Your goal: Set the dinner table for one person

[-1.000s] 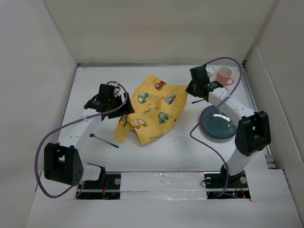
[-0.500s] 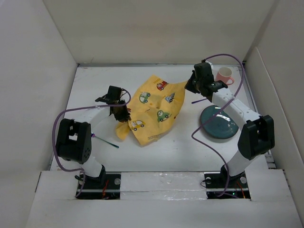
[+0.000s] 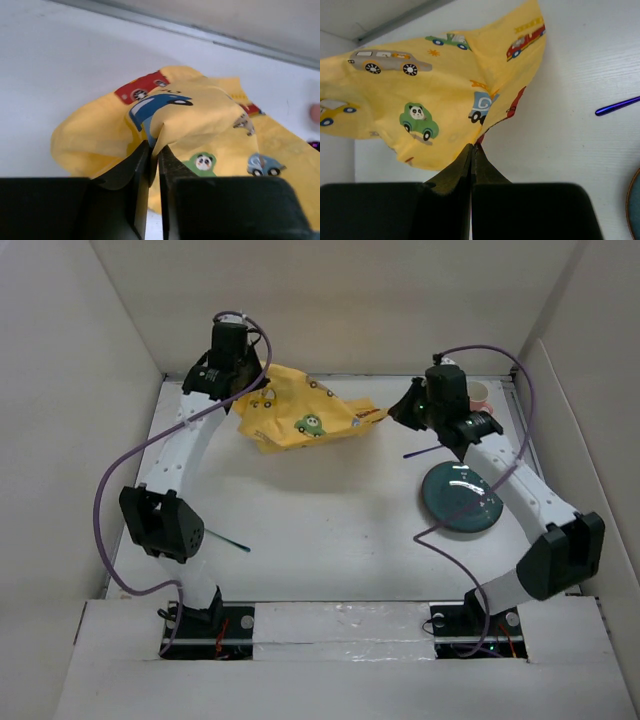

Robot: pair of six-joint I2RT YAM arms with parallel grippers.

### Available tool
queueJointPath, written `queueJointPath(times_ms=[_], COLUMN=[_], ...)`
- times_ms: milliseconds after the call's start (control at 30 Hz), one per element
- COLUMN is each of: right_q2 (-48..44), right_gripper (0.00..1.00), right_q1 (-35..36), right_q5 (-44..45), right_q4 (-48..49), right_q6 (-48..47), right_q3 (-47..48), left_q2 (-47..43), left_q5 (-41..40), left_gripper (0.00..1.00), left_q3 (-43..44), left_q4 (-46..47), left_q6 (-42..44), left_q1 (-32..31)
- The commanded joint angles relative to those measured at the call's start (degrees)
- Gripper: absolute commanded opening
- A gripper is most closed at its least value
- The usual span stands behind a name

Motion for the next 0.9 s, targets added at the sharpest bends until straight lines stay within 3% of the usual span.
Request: queueJointPath(times_ms=[0,33,167,233,333,433,500,567,667,800,833,867], right_q2=[-9.2,-10.1,-10.4,-8.3,-5.1,-4.4,-4.7,-5.3,-5.8,-6.0,-6.1,-6.3], right_gripper=[0.00,0.00,0.00,0.00,0.00,0.00,0.00,0.00,0.00,0.00,0.00,0.00], right_q1=[0.3,0.3,0.9,0.9,0.9,0.9,0.9,1.4,1.4,1.4,1.9,1.9], right_q5=[-3.0,-3.0,-5.0,-4.7,-3.8,-3.8,-1.9,-1.6,-1.3,-1.3,-1.4,-1.2], right_q4=[1.6,1.8,2.7,2.8,1.8,2.3,2.6,2.5,2.7,2.8,3.0,3.0], right_q6=[-0.3,-0.1,1.3,1.3,1.4,1.5,1.5,1.4,0.6,-0.1,-0.2,-0.5], right_q3=[-2.3,-6.5,-16.1,-18.7,-19.2,-19.7,-19.5,-19.2,-18.8,-18.5,-18.7,-19.0], left_q2=[-3.1,-3.1,-2.5,-3.7,-7.7,-10.3,-11.4,-12.4,-14.7,-16.1,-16.0,-15.3], left_q5=[-6.4,-6.1,-11.4,-13.1,-14.8,-13.8,-13.4,-13.9,-13.0,-6.8,-5.8,-5.5], left_gripper=[0.10,0.18,0.68,0.79,0.78,0.67,0.46,0.30,0.35,0.44,0.48,0.58], left_q3=[1.4,0.5,-4.9,-9.4,-15.3,-25.9,-29.9,-35.7,-41.4,-46.6,-47.1,-48.3], left_q4=[-6.5,-6.7,-7.8,-7.1,-3.9,-1.9,-1.2,-0.5,1.9,6.3,6.7,7.1], left_q6=[3.8,4.6,5.2,5.0,4.8,4.6,3.6,2.3,-0.1,-3.1,-3.3,-3.5], left_q1=[3.3,3.9,4.0,4.0,4.0,4.0,4.0,4.0,5.2,11.7,12.5,14.4])
